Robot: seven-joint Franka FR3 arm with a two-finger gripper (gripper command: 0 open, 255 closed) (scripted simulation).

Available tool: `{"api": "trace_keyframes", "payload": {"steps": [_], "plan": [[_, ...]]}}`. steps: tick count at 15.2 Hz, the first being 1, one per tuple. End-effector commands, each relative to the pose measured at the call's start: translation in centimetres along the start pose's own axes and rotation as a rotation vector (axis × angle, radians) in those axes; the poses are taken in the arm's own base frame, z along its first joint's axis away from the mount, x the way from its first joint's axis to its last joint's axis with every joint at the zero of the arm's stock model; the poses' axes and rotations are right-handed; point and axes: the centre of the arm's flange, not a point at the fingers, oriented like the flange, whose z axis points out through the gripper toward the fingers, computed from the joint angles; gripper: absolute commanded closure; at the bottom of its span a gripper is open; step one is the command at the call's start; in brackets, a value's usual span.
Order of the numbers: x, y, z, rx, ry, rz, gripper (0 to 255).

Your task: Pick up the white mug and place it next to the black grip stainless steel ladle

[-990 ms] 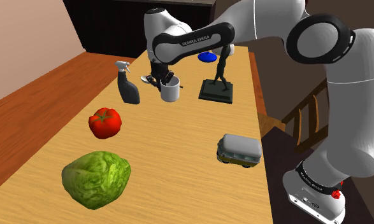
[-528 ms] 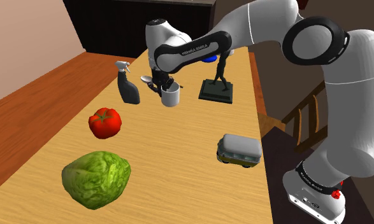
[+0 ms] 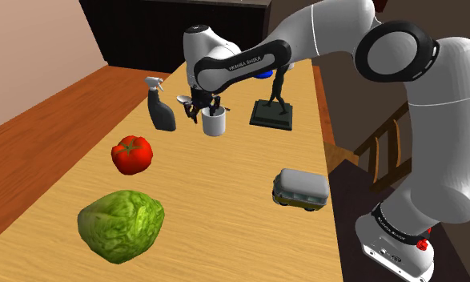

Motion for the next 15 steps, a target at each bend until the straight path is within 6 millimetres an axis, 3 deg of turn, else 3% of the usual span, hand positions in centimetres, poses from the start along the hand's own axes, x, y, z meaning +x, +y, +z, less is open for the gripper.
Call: {"api": "trace_keyframes", "payload": {"steps": [1,4,8,15], "plan": [[0.0,0.0,0.0,0.0,0.0,0.0,0],[0.0,0.0,0.0,0.0,0.0,0.0,0],[0.0,0.0,-5.0,0.0,0.0,0.0,0],[0.0,0.0,-5.0,0.0,0.0,0.0,0]]}}
